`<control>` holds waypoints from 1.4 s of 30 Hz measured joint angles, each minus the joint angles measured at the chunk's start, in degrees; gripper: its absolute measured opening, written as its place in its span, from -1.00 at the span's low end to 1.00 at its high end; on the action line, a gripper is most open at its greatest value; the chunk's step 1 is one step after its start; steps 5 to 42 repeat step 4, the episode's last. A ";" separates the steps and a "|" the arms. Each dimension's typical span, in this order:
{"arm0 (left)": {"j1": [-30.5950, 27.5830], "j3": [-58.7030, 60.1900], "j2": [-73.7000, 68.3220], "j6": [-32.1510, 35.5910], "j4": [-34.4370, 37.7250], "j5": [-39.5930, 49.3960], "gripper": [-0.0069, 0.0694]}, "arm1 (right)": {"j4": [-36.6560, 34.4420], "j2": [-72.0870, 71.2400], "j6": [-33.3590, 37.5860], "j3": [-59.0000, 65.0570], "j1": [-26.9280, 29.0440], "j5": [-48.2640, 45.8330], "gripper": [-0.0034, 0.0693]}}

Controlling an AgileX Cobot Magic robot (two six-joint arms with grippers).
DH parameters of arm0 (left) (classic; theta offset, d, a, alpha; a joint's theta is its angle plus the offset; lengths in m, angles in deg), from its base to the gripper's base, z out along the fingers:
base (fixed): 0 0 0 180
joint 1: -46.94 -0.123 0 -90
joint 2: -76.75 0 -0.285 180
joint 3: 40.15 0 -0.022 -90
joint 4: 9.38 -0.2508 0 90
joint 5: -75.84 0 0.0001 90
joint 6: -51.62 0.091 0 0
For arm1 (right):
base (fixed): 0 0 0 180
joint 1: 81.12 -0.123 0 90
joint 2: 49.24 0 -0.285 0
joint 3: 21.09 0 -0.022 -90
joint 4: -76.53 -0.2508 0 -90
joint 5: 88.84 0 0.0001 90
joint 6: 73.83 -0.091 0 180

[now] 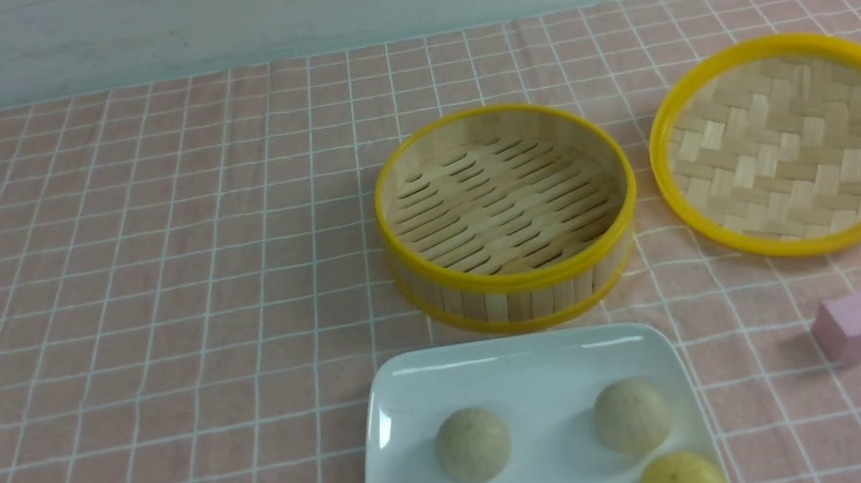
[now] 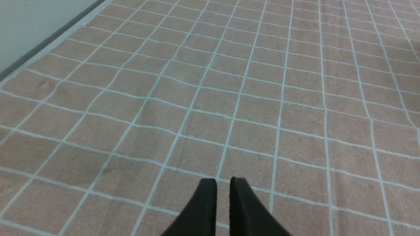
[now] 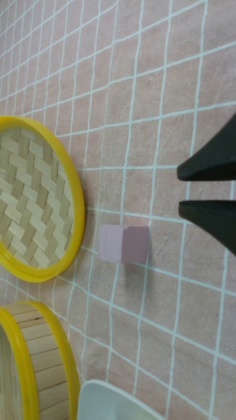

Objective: Put the steamed buns into the plate on the pink tablecloth.

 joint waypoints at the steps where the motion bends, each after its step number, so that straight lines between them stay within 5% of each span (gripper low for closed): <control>1: 0.00 0.00 0.00 0.00 0.00 0.00 -0.57 | 0.00 0.00 0.00 0.00 0.00 0.00 -0.57; 42: 0.00 0.00 0.00 0.00 0.00 0.00 -0.55 | 0.00 0.00 0.00 0.00 0.00 0.00 -0.56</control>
